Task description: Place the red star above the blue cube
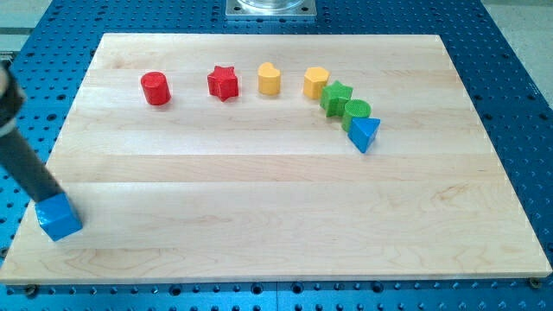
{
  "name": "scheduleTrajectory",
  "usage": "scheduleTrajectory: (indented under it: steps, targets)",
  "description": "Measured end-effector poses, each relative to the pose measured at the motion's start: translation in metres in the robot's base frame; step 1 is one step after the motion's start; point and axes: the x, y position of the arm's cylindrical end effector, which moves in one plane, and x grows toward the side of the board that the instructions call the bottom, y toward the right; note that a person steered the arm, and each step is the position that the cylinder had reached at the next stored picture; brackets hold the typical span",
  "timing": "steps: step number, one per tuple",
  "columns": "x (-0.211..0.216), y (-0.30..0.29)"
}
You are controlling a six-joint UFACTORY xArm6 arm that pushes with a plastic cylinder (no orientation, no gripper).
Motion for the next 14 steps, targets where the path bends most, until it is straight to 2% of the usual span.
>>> scheduleTrajectory:
  steps: [1,2,3,4,5,7,8,9,10,11,12,13,14]
  targets:
    - [0.002,0.029]
    - [-0.049,0.095]
    - [-0.13,0.157]
    - [-0.149,0.171]
    - [-0.189,0.22]
    - [-0.246,0.197]
    - [-0.215,0.164]
    - [-0.136,0.163]
    - [-0.08,0.167]
    - [-0.084,0.215]
    - [-0.054,0.236]
    - [-0.03,0.179]
    - [-0.027,0.146]
